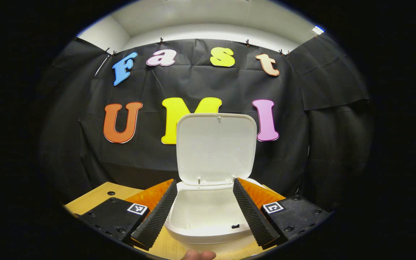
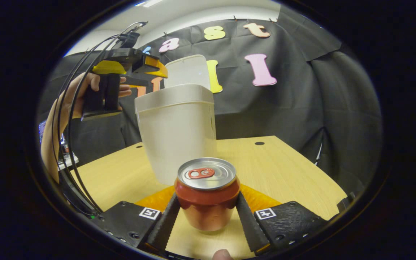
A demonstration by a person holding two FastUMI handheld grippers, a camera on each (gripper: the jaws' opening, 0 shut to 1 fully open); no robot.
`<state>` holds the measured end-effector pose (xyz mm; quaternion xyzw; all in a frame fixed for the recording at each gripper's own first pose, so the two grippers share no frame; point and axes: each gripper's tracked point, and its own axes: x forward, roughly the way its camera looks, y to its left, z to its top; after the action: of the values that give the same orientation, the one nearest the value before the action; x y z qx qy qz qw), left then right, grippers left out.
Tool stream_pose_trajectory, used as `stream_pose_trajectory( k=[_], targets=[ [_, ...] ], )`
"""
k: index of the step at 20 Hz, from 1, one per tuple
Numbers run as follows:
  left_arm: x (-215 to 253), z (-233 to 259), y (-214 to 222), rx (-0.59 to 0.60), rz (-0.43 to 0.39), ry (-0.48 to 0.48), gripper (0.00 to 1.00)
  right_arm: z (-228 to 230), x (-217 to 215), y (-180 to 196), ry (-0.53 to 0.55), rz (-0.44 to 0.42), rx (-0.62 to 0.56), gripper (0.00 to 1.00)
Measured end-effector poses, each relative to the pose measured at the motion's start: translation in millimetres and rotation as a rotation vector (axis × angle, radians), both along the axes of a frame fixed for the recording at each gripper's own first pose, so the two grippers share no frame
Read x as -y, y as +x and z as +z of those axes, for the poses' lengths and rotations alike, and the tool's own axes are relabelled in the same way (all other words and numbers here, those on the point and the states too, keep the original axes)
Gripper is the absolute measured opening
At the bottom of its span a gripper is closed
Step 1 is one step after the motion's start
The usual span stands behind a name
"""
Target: Press the lid of the desktop garbage bin to open it, pick up the crumpled paper on the desktop and throw it into the bin, then pick up the pop can on the desktop and drop it into the bin, and finally close the garbage bin lid.
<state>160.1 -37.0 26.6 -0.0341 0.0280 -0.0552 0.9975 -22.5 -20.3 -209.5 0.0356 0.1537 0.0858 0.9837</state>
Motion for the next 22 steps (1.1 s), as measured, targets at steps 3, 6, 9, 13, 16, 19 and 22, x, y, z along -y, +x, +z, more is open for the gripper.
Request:
stream_pose_trajectory(
  k=[3, 6, 9, 13, 16, 19, 22],
  targets=[
    [-7, -2, -8, 0.001, 0.010, -0.009, 1.00, 4, 1, 0, -0.009, -0.005, 0.008, 0.80],
    [-21, -6, -21, 0.010, 0.031, -0.010, 0.99, 10, -3, 1, -0.002, 0.005, 0.007, 0.80],
    [-41, -13, -41, 0.016, 0.065, -0.006, 0.99, 32, -5, 7, -0.023, 0.012, 0.035, 0.81],
    [-66, -33, -66, 0.019, 0.115, 0.019, 0.99, 78, -10, 22, -0.042, 0.034, 0.093, 0.81],
    [-82, -48, -87, 0.014, 0.140, 0.024, 0.99, 130, -21, 34, -0.077, 0.073, 0.161, 0.80],
    [-97, -53, -102, 0.019, 0.158, 0.042, 0.99, 177, -38, 47, -0.062, 0.125, 0.198, 0.82],
    [-107, -62, -116, 0.010, 0.170, 0.042, 1.00, 216, -65, 60, -0.050, 0.191, 0.221, 0.80]
  ],
)
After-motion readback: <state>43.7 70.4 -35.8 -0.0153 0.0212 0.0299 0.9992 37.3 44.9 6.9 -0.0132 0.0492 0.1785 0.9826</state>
